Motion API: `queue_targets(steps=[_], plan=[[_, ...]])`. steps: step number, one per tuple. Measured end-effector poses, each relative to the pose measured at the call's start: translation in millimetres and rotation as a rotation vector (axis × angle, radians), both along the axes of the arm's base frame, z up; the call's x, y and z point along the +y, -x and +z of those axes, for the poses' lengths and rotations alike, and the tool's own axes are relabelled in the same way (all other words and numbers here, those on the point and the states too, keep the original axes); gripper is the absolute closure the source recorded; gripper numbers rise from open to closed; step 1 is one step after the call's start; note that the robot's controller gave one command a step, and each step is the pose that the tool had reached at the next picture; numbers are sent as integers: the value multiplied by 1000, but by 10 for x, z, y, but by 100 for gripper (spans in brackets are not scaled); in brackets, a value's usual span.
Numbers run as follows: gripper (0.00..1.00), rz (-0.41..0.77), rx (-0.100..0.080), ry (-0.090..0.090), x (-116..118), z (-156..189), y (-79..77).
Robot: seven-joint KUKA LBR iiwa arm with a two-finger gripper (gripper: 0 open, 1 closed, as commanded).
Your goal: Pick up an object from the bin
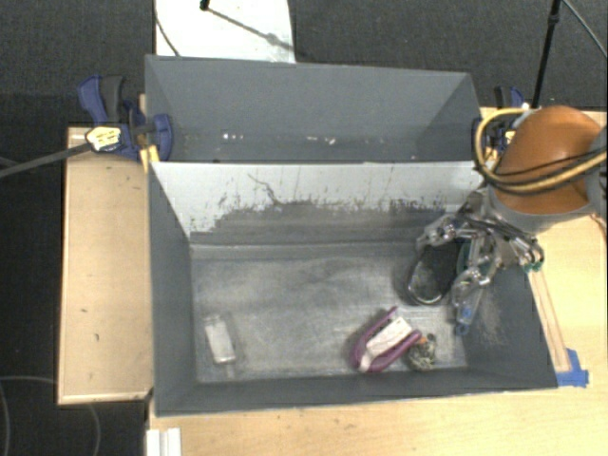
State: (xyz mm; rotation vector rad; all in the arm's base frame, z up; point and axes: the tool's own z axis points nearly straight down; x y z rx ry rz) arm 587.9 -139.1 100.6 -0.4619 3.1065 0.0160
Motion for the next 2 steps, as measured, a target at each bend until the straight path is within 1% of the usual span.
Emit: queue_targets(steps=[1, 2], plan=[[100, 1, 1, 2, 11, -14, 2], [100, 5, -11, 12, 5, 1320, 128]])
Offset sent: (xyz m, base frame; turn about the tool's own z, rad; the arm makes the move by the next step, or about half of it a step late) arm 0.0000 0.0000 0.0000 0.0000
